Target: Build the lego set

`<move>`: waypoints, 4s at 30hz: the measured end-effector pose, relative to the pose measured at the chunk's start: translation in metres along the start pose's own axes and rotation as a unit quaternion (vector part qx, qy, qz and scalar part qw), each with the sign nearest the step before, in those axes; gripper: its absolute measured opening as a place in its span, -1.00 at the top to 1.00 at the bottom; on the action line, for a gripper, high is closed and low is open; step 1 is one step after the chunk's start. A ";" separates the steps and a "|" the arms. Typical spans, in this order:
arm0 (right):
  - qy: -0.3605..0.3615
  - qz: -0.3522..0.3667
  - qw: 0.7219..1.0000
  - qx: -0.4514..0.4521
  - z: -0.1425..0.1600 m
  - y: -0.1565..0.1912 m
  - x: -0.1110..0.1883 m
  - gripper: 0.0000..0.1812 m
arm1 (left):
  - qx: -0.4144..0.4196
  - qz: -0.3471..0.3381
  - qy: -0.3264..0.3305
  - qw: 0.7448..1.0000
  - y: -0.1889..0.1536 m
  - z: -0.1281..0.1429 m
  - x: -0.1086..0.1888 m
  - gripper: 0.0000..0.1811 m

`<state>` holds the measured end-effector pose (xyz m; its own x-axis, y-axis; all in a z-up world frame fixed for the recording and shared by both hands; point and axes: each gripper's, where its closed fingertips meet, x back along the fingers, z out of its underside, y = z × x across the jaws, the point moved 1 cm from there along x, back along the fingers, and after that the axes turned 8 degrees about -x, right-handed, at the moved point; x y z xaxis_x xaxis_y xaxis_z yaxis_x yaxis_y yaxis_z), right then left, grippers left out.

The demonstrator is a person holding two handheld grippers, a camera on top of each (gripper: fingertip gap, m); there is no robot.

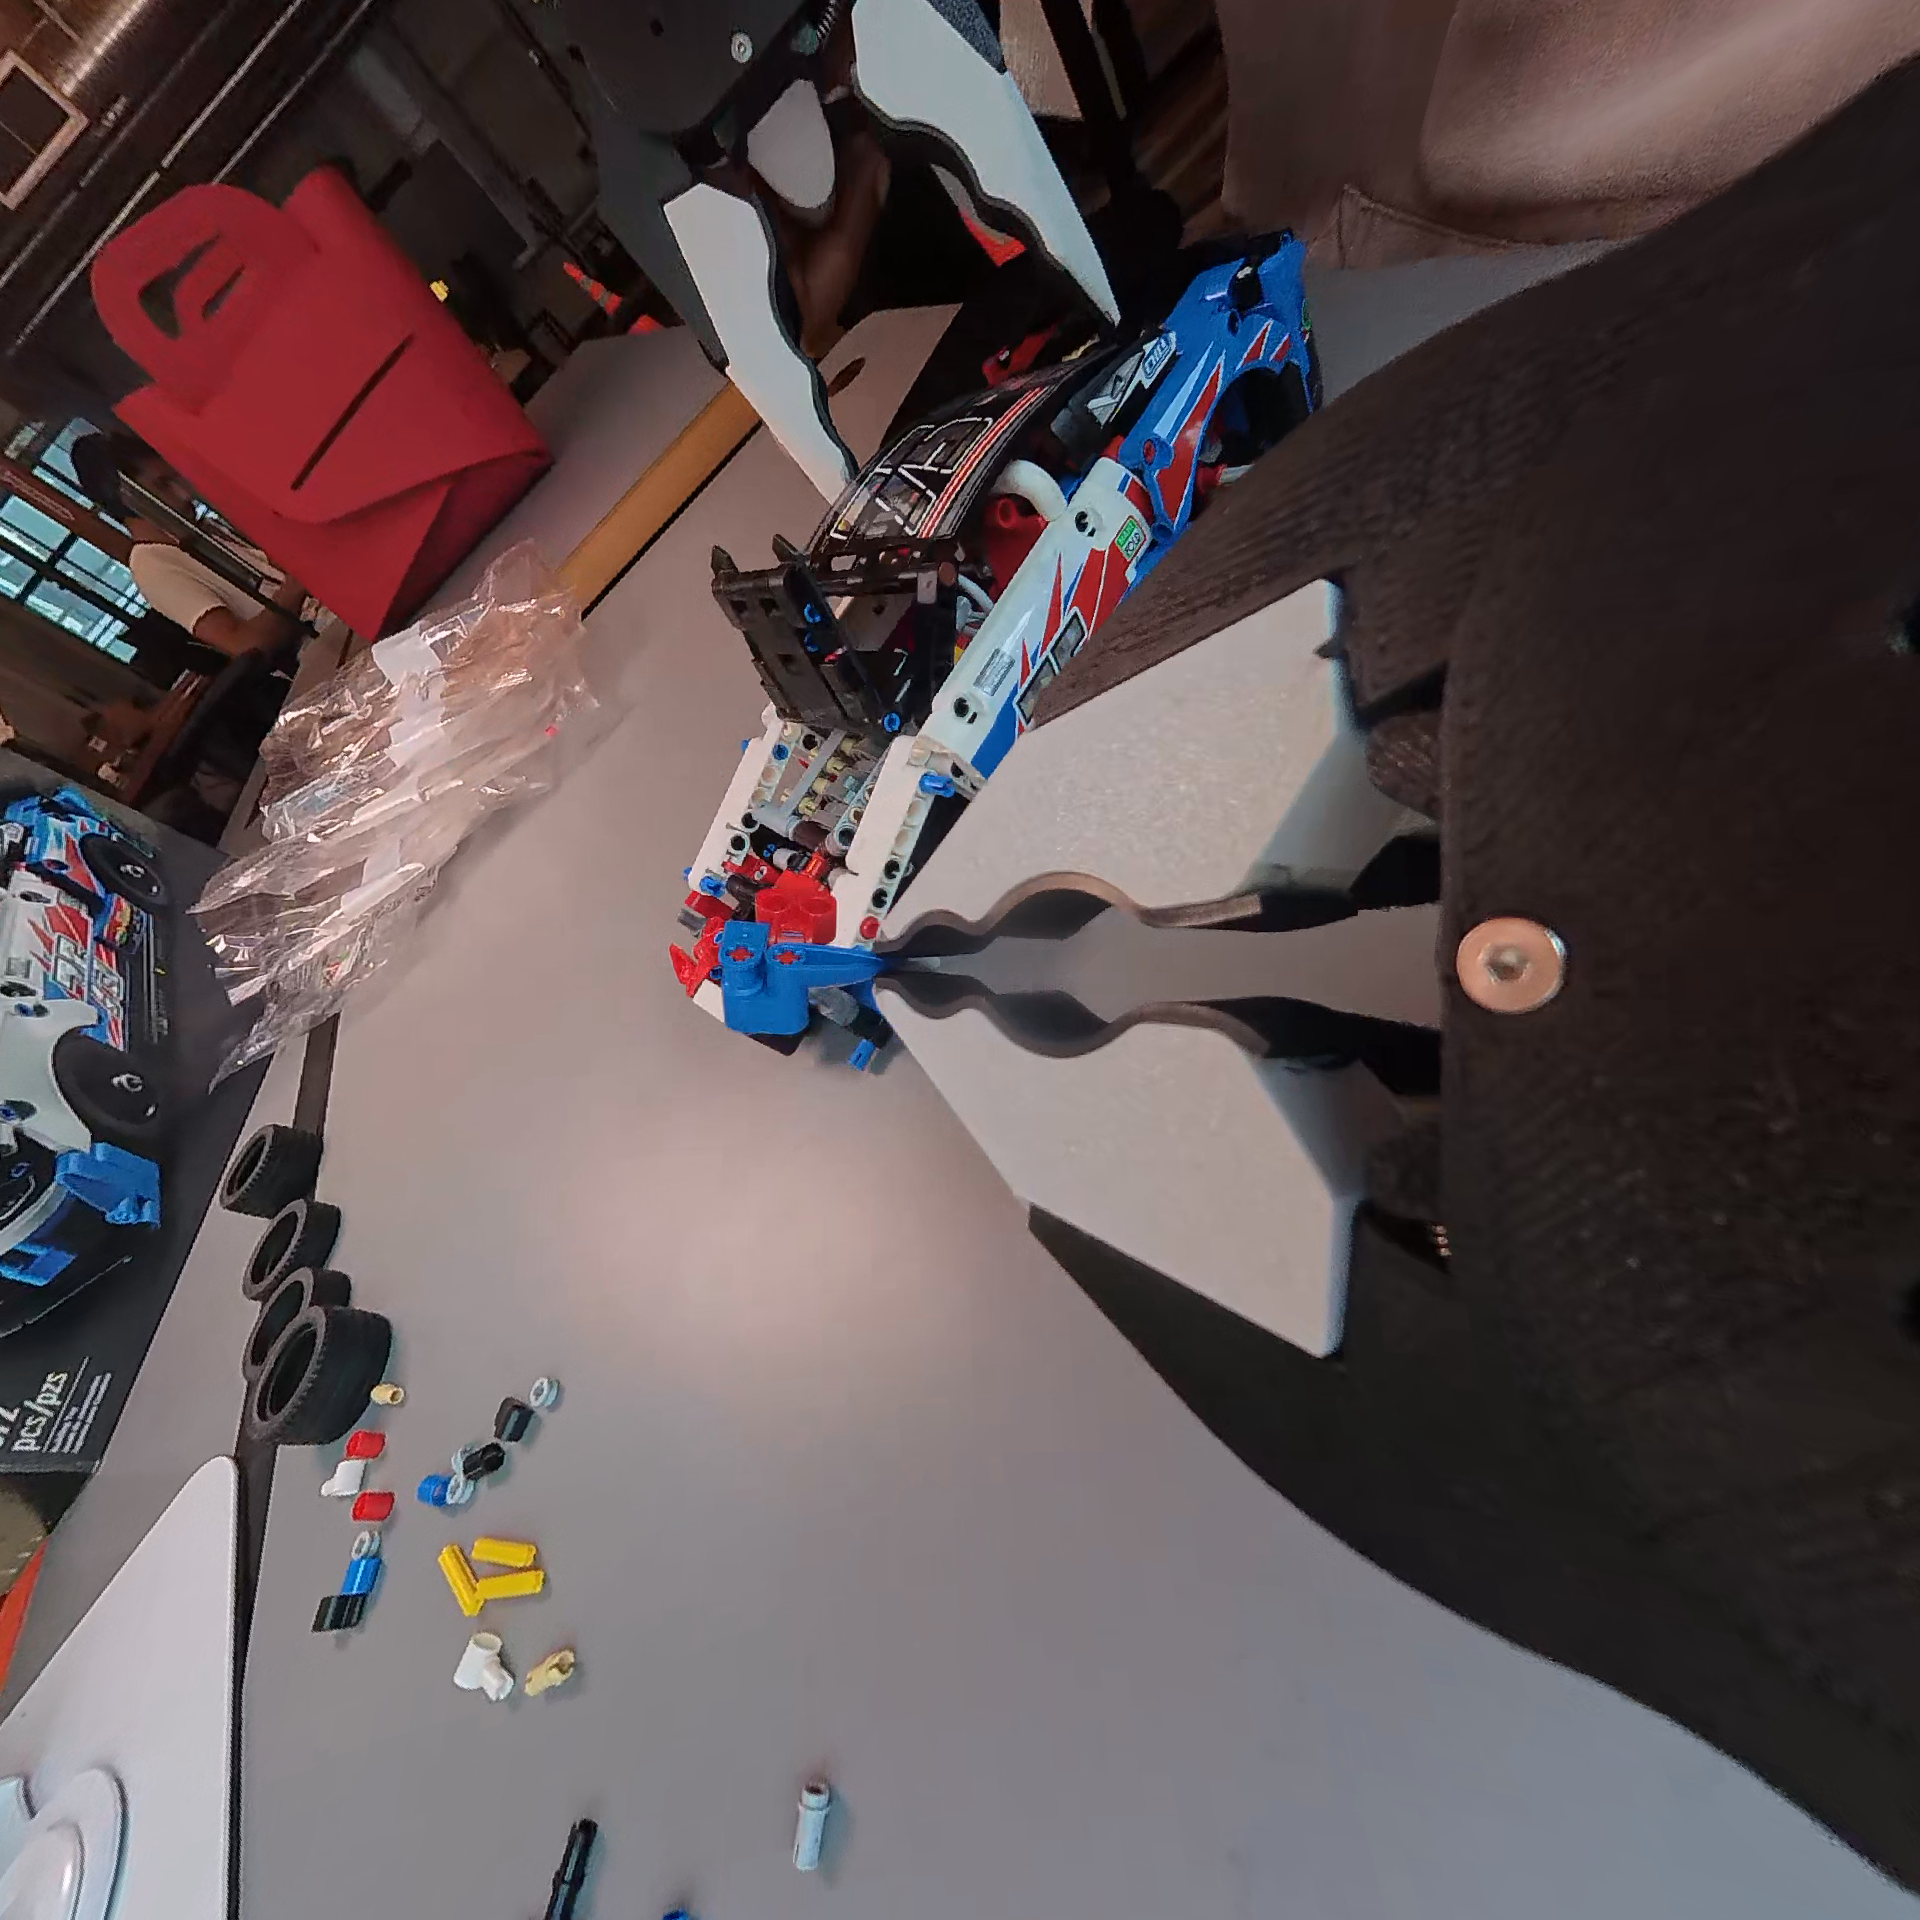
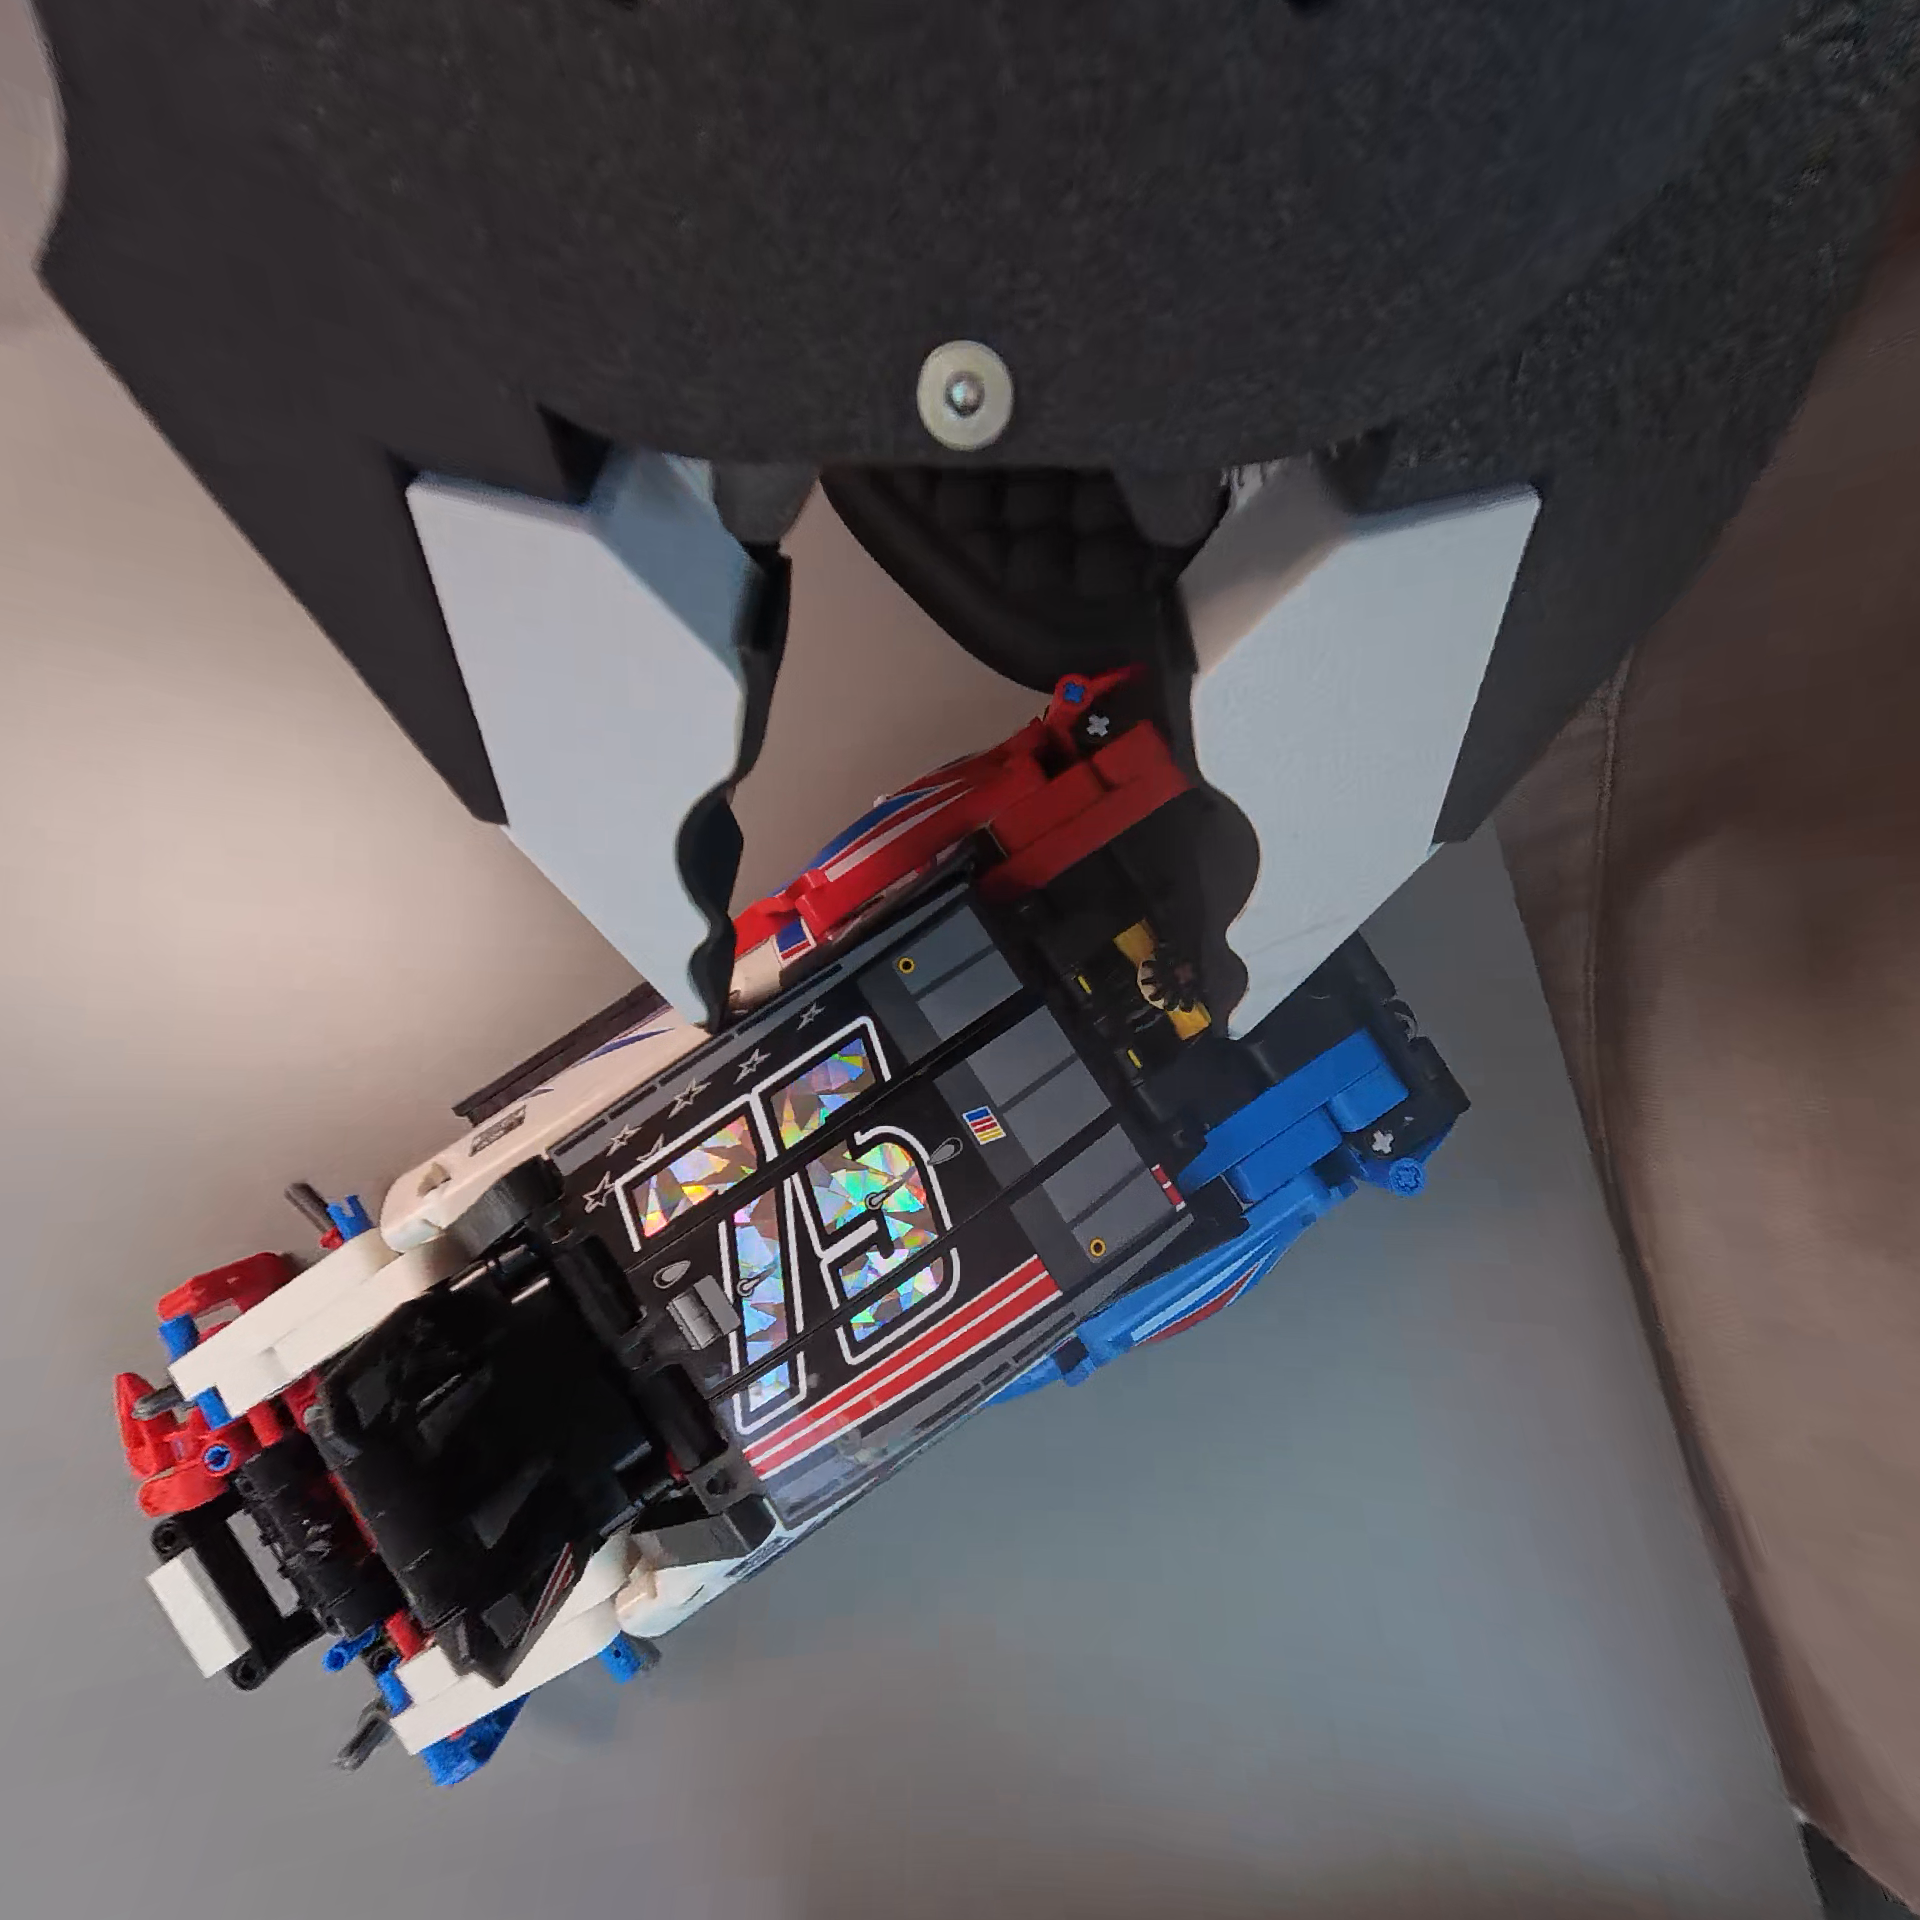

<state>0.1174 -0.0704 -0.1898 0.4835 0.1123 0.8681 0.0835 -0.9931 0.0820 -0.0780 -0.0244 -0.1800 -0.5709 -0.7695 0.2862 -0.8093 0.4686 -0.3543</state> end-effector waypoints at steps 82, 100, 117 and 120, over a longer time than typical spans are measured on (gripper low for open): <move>-0.128 -0.199 0.953 0.188 -0.139 -0.066 -0.088 0.94 | -0.023 0.091 0.133 0.987 -0.014 0.041 -0.007 1.00; -0.124 -0.160 0.956 0.213 -0.139 -0.068 -0.092 0.94 | -0.194 0.001 0.160 0.968 -0.009 0.046 -0.011 1.00; -0.137 -0.150 0.955 0.217 -0.139 -0.069 -0.091 0.94 | -0.197 -0.010 0.145 0.970 -0.007 0.042 -0.012 0.99; -0.139 -0.150 0.954 0.217 -0.139 -0.069 -0.090 0.94 | -0.195 -0.009 0.144 0.970 -0.007 0.042 -0.012 0.99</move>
<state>-0.0531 -0.0164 -0.2061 0.5885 0.4544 0.6687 0.5793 -0.8140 0.0433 -0.0591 -0.0364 -0.2180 -0.5256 -0.6530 0.5452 -0.7784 0.6278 0.0015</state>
